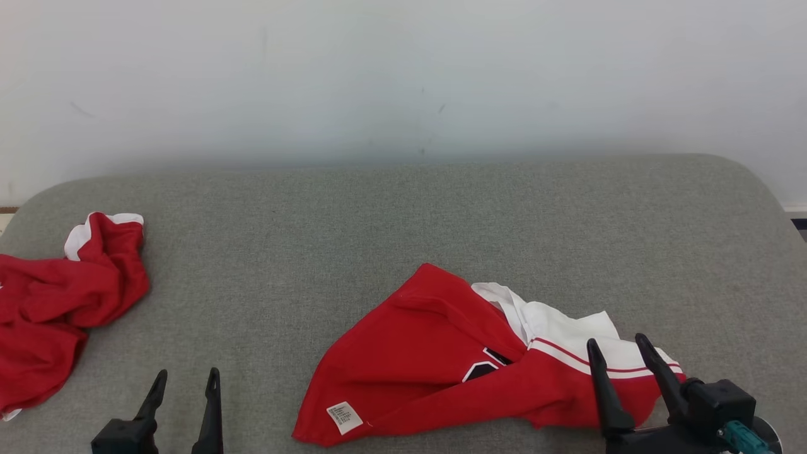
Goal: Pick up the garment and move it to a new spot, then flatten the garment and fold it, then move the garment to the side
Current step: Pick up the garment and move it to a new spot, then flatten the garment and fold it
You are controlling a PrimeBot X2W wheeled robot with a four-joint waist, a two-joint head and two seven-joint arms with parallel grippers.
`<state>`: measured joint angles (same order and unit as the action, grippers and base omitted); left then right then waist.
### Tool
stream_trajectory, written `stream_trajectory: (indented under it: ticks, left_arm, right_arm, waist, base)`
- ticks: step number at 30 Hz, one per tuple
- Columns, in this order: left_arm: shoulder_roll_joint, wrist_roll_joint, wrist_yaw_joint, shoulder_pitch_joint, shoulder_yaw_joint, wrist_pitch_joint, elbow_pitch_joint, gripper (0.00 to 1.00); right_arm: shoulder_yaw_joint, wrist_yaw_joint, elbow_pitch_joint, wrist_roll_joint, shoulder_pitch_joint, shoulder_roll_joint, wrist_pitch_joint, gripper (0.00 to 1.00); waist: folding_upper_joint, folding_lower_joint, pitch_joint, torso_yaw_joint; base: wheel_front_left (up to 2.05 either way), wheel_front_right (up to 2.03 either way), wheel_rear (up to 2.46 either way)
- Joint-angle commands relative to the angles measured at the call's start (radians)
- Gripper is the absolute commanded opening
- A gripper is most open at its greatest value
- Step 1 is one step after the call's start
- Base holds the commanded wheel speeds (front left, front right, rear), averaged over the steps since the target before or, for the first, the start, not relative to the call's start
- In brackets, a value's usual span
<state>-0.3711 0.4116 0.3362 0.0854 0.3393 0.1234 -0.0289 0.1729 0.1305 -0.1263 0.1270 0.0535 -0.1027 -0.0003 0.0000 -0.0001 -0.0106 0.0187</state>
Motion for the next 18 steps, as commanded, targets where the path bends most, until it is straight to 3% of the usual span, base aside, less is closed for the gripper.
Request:
stream_trajectory:
  ticks: [1,18]
  left_arm:
    - [-0.006,0.004,0.0,-0.009,0.003,-0.004,0.004,1.0]
    - [-0.002,0.008,0.005,0.007,0.025,-0.02,0.028,1.0]
  right_arm:
    - [0.003,0.001,-0.004,-0.004,0.013,0.0,-0.001,1.0]
    - [-0.007,0.001,-0.033,-0.038,0.042,0.027,0.026,1.0]
  waist:
    - [0.0,0.0001,-0.002,-0.001]
    - [0.0,0.0001,0.002,-0.006]
  base:
    - [0.0,0.0,0.0]
    - [0.0,0.0,0.0]
